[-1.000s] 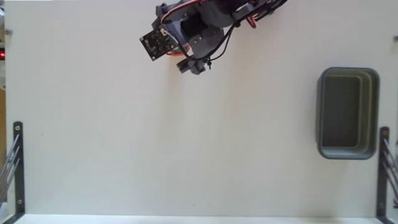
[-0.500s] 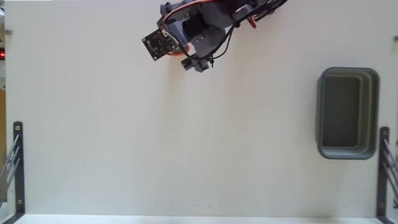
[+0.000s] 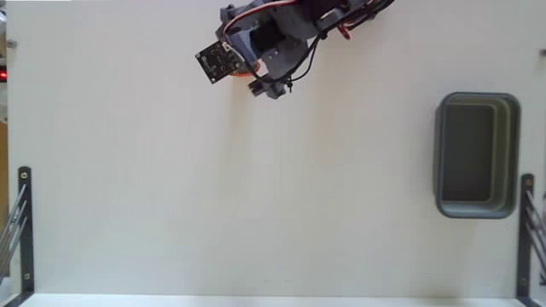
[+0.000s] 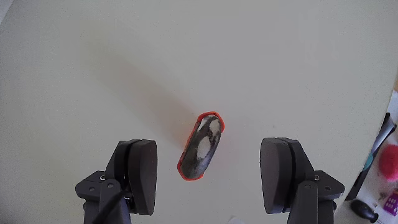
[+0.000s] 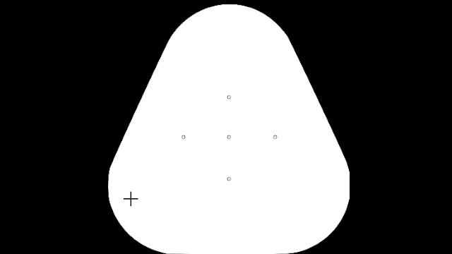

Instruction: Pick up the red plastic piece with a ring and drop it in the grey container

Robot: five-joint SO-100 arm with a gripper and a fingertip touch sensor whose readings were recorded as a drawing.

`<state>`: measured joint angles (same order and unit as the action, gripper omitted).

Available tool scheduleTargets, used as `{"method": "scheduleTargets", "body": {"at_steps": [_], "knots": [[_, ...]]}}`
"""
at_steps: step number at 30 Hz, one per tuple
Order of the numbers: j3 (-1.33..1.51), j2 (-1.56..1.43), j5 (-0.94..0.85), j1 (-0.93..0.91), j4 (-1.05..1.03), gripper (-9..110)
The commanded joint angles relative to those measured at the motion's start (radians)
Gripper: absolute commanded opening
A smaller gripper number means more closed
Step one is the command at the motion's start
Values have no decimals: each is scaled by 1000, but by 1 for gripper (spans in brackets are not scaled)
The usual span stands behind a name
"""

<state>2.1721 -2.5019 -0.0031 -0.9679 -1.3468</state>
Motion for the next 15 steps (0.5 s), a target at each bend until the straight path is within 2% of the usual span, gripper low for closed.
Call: {"method": "scheduleTargets", "body": {"at_steps": [1, 15], "knots": [[20, -57, 3, -13, 30, 110], [85, -82, 3, -13, 70, 110]]}}
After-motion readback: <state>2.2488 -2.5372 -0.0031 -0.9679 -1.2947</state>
